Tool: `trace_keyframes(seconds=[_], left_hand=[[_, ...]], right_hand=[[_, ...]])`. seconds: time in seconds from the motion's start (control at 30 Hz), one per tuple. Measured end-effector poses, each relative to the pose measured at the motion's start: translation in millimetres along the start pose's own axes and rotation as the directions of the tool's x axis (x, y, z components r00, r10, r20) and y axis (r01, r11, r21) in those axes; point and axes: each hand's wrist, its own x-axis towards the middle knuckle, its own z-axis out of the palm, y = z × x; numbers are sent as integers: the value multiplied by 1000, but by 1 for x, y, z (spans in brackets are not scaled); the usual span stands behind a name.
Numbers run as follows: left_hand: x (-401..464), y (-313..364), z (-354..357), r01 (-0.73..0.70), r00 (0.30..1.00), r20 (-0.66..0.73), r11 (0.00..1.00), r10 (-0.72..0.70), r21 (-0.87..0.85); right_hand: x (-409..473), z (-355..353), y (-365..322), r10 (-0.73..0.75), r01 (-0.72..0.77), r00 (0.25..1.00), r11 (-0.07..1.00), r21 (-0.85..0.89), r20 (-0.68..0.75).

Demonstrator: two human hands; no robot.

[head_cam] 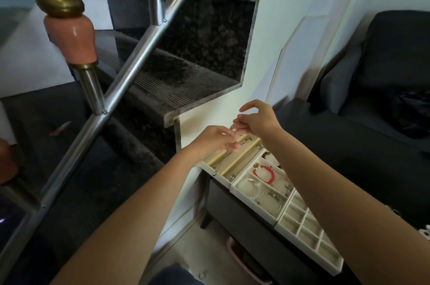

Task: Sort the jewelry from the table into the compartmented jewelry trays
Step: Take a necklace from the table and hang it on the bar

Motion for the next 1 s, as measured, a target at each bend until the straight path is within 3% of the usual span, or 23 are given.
trace_keyframes(seconds=[0.2,0.43,1.0], left_hand=[[25,-26,-4,9,996,-87,1000,-11,-16],[49,-40,0,8,991,-136,997,3,80],[53,-55,-16,124,990,-86,981,-112,147]], right_hand=[[21,-12,18,-37,41,995,998,46,-87],[36,-16,37,-51,54,992,998,22,-113],[47,-7,60,11,-9,998,999,38,-65]])
